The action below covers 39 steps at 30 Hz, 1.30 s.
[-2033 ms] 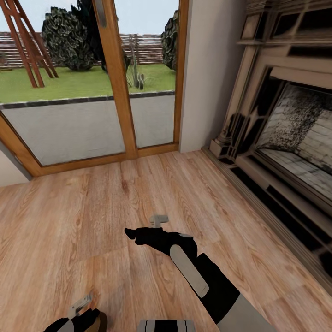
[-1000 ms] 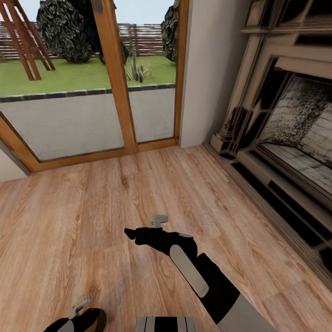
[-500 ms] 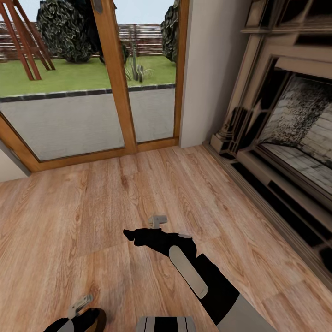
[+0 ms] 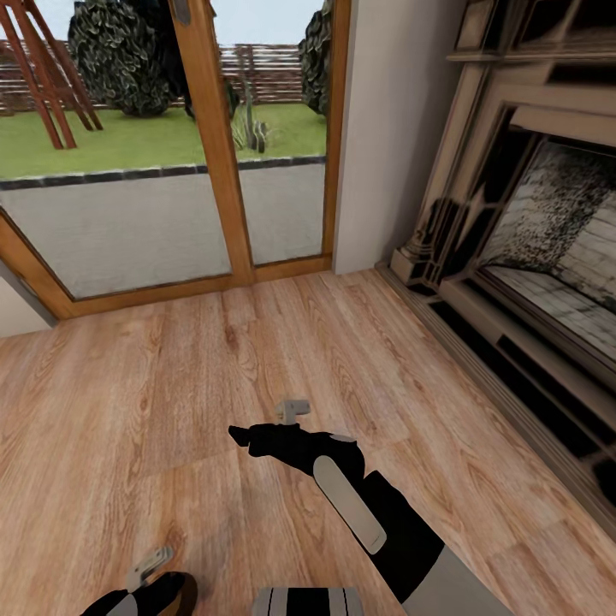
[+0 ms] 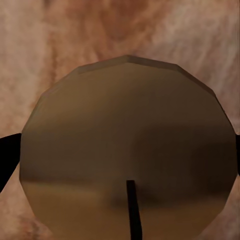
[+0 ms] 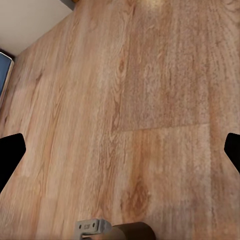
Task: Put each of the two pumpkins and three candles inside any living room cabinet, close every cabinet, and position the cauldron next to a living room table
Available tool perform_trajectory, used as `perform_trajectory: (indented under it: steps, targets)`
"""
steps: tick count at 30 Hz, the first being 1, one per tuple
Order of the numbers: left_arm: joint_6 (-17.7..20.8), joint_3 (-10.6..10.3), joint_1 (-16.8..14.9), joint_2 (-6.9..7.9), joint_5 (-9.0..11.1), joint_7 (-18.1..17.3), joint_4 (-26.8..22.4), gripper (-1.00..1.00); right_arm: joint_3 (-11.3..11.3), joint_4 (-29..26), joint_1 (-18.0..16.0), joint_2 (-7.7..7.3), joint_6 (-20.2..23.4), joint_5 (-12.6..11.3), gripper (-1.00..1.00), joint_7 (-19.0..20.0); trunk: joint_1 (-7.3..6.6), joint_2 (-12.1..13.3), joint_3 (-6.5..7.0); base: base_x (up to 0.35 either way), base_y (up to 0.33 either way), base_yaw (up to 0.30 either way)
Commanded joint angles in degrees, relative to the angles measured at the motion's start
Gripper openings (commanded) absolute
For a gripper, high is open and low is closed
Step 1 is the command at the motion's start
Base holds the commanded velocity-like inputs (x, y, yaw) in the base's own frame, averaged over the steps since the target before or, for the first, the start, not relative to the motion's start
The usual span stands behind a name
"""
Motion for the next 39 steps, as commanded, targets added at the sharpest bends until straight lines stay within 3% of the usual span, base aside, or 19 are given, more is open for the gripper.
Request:
perform_trajectory:
  steps: [1, 17, 34, 39]
  targets:
    - [0.20, -0.47, -0.01, 0.04, 0.63, -0.21, -0.06, -1.00, 0.06, -0.07, -0.04, 0.00, 0.11, -0.60, 1.00, -0.55, -0.01, -0.02, -0.04, 0.000, 0.000, 0.000]
    - [0.20, -0.59, -0.01, 0.04, 0.65, -0.55, -0.09, -1.00, 0.06, 0.03, -0.04, -0.02, 0.14, -0.60, 1.00, -0.55, -0.01, -0.02, -0.04, 0.000, 0.000, 0.000]
    - [0.33, -0.71, -0.01, 0.21, 0.77, -0.66, -0.10, -1.00, 0.06, 0.23, -0.04, -0.09, 0.13, -0.60, 1.00, -0.55, -0.45, 0.21, 3.73, 0.000, 0.000, 0.000]
    - [1.71, -0.06, -0.27, 2.16, 1.54, -3.03, -1.07, -1.00, -0.03, 0.27, -0.04, -0.30, 0.15, -0.66, 1.00, -0.55, -0.58, 0.28, 4.83, 0.000, 0.000, 0.000]
